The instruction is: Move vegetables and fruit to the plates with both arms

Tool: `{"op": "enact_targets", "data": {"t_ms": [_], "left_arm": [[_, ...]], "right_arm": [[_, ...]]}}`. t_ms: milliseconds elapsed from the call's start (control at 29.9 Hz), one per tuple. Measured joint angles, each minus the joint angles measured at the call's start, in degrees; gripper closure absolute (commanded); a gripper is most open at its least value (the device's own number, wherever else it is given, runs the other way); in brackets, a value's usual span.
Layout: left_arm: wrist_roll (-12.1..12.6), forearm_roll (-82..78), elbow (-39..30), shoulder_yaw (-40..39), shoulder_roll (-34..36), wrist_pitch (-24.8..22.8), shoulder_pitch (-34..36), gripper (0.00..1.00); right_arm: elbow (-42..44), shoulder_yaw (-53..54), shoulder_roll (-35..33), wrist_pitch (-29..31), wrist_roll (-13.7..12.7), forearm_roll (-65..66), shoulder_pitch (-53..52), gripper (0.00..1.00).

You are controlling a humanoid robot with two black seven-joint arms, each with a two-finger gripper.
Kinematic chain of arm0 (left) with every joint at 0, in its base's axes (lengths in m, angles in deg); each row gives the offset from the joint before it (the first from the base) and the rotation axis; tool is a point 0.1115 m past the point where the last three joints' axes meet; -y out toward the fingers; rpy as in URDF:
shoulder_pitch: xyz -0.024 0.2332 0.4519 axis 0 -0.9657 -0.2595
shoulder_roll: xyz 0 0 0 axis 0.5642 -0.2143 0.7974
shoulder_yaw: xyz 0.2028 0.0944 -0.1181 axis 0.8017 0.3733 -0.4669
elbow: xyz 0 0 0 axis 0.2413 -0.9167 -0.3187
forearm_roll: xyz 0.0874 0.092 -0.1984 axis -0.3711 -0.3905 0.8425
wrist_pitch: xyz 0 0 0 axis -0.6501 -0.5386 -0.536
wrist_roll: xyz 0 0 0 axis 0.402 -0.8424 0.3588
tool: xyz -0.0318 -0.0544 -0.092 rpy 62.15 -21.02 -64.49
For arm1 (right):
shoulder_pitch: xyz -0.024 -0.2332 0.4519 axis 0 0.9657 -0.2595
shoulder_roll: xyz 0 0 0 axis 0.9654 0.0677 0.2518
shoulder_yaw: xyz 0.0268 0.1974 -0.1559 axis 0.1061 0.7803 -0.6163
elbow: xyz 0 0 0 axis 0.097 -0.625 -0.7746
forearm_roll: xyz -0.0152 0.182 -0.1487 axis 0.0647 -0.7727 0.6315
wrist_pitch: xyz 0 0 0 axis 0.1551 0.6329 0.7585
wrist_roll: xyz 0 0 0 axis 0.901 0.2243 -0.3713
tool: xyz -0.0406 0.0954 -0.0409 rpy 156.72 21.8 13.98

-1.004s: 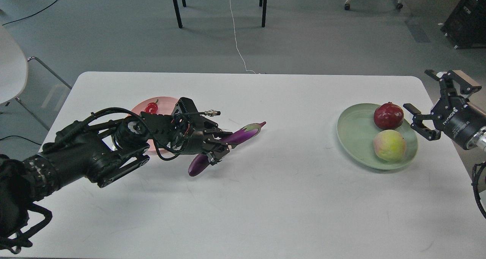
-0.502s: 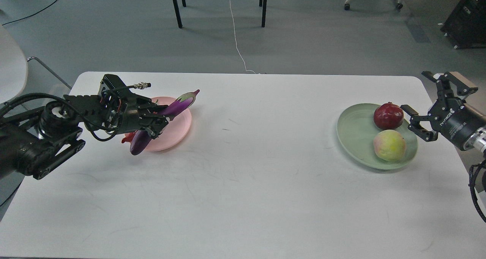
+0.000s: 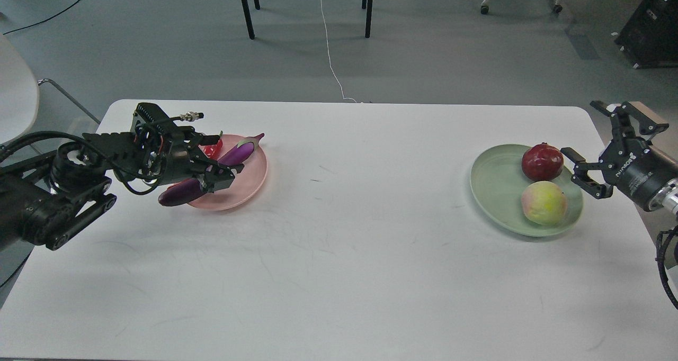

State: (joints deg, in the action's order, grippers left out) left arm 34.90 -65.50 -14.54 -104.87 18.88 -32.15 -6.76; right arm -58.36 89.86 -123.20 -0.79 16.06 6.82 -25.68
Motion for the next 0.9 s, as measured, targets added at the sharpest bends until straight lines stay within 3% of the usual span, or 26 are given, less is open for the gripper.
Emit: {"op": "enact_targets", "data": {"t_ms": [134, 469, 602, 803, 904], "left_arm": [[0.02, 8.80, -2.66, -5.46, -0.95, 1.24, 0.15, 0.02], [0.03, 68.46, -7.87, -8.11, -10.69, 4.48, -2.51, 0.02], [0.01, 92.20, -7.75, -8.61, -13.18, 5.94, -3.79, 0.02], [0.14, 98.57, -7.18, -14.16, -19.28, 5.08, -11.00, 0.02], [2.42, 98.62, -7.13, -18.98, -23.14, 4.42, -14.20, 0.02]], "right_arm": [[0.43, 2.07, 0.19, 0.02, 0.00, 0.21, 0.00, 0.02], [0.89, 6.19, 4.96, -0.25, 0.00, -0.14, -3.36, 0.01], [1.65, 7.16, 8.37, -3.77, 0.00, -0.46, -3.08, 0.01], [2.77, 7.17, 15.14, -9.42, 0.00, -0.48, -2.31, 0.01], [2.66, 7.18, 17.81, -10.84, 0.00, -0.42, -1.90, 0.01]]}}
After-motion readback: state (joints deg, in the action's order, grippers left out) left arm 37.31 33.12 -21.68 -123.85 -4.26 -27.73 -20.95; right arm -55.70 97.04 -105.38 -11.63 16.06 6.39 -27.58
